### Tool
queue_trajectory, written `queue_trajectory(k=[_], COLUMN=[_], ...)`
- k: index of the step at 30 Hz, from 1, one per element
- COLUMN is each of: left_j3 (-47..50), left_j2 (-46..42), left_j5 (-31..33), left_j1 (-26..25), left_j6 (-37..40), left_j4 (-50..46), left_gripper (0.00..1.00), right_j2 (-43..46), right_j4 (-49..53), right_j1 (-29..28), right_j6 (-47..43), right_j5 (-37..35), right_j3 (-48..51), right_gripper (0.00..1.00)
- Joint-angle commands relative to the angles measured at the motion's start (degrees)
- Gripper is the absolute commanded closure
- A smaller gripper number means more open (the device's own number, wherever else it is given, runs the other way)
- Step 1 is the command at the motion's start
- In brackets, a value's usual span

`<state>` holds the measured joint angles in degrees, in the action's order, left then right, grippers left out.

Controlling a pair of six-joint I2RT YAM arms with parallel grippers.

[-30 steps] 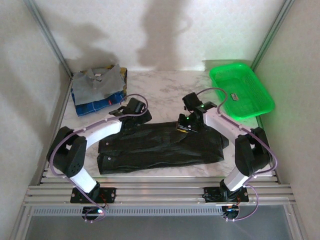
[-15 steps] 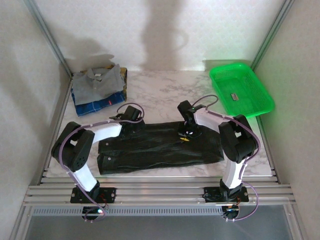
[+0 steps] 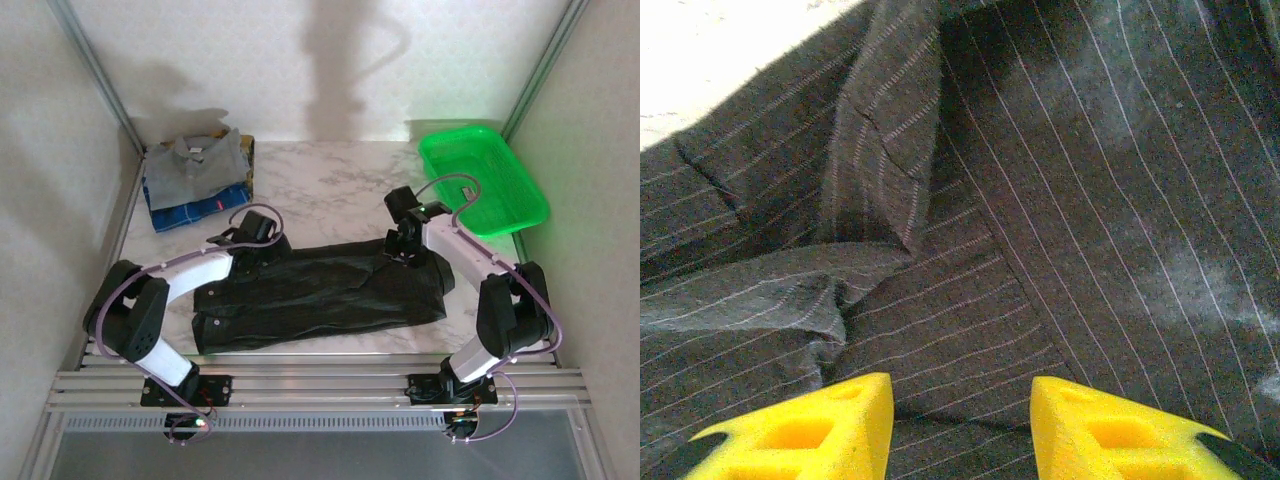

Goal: Fold and stack the long sleeve shirts

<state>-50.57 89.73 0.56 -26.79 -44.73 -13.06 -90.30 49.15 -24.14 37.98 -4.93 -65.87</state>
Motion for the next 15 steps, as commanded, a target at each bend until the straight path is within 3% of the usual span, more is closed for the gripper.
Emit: queue_trajectory(k=[1, 9, 15], left_j3=[-0.93, 6.97, 8.98], left_j2=[-0.55, -0.28, -3.55], left_j5=[-0.50, -1.78, -1.65], left_j1=[0.61, 6.68, 8.22], left_j6=[1.01, -2.35, -3.88], left_j4=[-2.93, -0.96, -4.59], left_gripper=[0.01, 0.00, 0.01], right_j2=[-1.25, -8.14, -19.03], right_j4=[0.79, -9.06, -13.18], right_j1=[0.32, 0.28, 0.31], right_j6=[4.90, 13.42, 17.67], right_j5=[-0.34, 1.91, 2.81], right_j3=[5.46, 9.10, -0.82], right_gripper=[0.59, 0.64, 0.66])
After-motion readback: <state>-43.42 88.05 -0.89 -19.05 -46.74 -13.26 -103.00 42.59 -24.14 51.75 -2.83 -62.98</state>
